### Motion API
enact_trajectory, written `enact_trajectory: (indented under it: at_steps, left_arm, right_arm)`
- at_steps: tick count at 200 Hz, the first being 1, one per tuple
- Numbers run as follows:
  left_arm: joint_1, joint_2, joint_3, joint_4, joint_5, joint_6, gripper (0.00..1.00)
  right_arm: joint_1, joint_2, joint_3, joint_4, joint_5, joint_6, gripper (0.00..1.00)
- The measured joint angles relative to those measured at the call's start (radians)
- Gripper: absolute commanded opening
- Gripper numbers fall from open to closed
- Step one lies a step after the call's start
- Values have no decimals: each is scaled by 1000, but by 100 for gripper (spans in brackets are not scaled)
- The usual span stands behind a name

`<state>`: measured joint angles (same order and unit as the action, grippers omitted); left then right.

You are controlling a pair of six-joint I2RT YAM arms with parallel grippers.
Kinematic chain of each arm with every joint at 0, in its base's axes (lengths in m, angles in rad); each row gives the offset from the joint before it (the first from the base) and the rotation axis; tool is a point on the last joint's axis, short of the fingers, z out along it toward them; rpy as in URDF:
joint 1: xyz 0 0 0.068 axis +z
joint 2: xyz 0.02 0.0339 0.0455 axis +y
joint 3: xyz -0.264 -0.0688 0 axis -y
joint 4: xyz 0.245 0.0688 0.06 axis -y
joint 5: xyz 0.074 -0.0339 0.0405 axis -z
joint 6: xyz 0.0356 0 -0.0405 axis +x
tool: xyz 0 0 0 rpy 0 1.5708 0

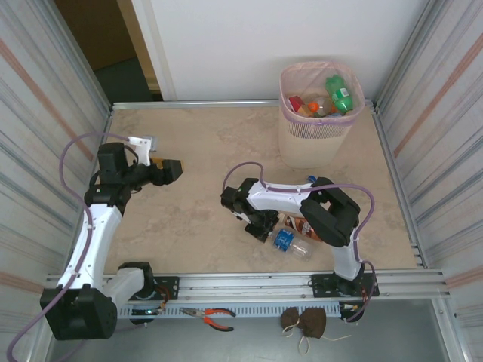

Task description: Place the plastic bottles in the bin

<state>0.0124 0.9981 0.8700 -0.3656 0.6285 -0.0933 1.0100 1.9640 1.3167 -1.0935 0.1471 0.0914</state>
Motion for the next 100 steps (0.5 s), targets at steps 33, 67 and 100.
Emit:
enact_trajectory:
  at_steps: [33, 67, 100]
  left_arm:
    - [2, 0, -1, 0, 0, 1, 81]
    - [2, 0, -3, 0, 0, 2, 81]
    - [8, 0, -3, 0, 0, 4, 81]
  right_arm:
    - [1, 0, 5, 0, 7, -5, 28]
    - [5, 0, 28, -4, 10, -7, 24]
    - [5, -26, 53, -8, -16, -6, 23]
